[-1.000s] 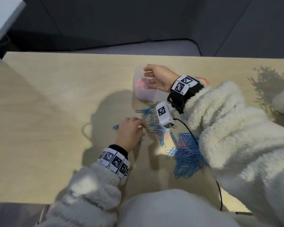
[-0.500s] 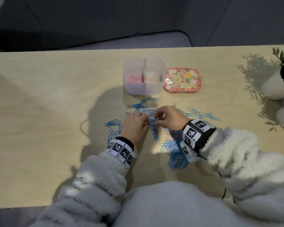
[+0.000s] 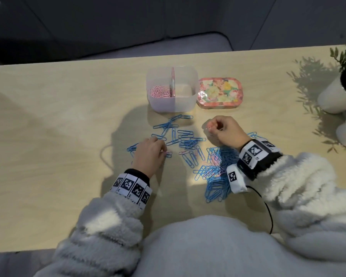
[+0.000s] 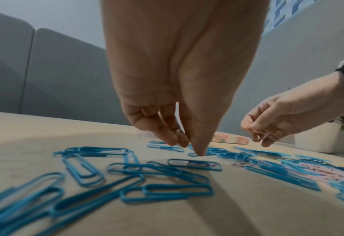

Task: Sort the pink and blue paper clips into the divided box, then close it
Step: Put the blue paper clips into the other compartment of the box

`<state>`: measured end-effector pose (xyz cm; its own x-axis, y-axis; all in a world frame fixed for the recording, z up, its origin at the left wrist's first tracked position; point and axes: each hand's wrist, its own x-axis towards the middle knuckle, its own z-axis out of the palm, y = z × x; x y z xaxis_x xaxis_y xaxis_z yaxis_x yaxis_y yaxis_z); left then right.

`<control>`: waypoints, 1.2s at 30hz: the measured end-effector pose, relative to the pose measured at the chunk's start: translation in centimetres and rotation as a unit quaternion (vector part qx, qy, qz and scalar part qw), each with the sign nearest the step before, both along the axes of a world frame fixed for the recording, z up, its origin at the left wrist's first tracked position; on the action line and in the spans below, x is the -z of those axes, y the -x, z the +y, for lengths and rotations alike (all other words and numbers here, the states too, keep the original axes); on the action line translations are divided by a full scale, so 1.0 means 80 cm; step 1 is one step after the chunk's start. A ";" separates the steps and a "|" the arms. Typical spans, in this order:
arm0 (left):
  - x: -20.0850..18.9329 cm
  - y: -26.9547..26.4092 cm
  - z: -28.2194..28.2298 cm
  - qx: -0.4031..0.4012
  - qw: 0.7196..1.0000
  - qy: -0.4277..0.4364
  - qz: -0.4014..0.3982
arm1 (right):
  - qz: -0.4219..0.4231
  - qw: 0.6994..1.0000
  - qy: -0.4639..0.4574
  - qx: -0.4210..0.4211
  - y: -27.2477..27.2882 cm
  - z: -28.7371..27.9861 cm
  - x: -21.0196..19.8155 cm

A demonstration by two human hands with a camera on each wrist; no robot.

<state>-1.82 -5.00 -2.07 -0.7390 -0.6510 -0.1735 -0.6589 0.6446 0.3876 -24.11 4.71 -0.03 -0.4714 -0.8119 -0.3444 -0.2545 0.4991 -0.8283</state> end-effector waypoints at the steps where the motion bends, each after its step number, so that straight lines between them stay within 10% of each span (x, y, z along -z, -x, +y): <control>1: 0.000 0.004 0.002 0.004 1.000 0.002 0.010 | -0.093 0.995 0.008 0.043 0.001 0.003 0.001; 5: 0.004 0.019 0.007 0.008 1.000 -0.004 -0.011 | -0.195 0.976 -0.047 0.086 -0.001 0.013 0.010; 14: -0.003 0.017 0.003 -0.048 0.992 -0.108 0.040 | 0.226 0.952 -0.114 -0.175 -0.051 0.023 0.018; 23: -0.007 0.029 -0.007 -0.123 0.917 -0.343 0.164 | 0.298 0.903 -0.096 -0.294 -0.042 0.030 0.019; 29: -0.012 0.025 -0.016 -0.146 0.946 -0.232 0.175 | 0.283 0.904 -0.080 -0.309 -0.038 0.031 0.018; 36: 0.000 0.042 0.020 0.029 0.992 -0.120 0.019 | 0.255 0.902 -0.132 -0.321 -0.033 0.030 0.013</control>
<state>-5.15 -3.43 -2.11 -0.7831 -0.5508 -0.2887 -0.6051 0.5676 0.5583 -21.46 7.08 -1.08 -0.0843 -0.8954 -0.4372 -0.8763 0.2755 -0.3953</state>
